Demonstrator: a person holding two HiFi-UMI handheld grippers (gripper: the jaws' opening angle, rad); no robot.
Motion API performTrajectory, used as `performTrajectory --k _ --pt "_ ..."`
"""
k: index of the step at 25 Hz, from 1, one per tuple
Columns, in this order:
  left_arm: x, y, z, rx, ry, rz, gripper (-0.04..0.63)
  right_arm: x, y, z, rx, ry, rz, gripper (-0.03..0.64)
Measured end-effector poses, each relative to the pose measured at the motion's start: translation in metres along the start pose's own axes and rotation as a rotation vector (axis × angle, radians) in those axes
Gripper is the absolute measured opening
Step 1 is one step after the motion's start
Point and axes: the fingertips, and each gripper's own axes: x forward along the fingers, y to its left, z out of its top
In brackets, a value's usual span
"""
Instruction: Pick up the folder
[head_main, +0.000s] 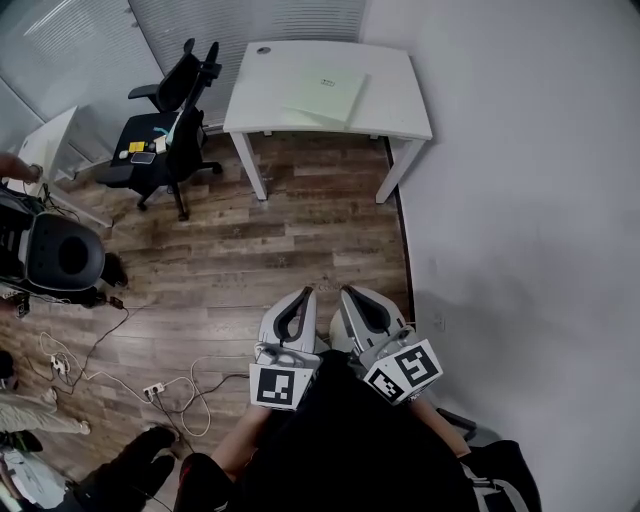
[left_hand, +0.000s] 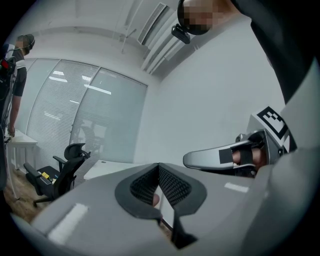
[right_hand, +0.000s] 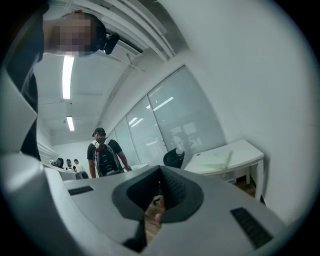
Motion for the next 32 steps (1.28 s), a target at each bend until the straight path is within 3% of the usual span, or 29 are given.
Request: performTrajectory --k 10,32 --pt "0.042 0.02 0.005 0.021 0.003 0.014 0.005 0.033 -0.042 0.01 0.009 0.012 -0.021 -0.002" --pt "0.205 0.062 0.018 -0.012 0.046 0.062 0.005 0.13 -0.174 0.065 0.029 0.052 -0.019 -0.002"
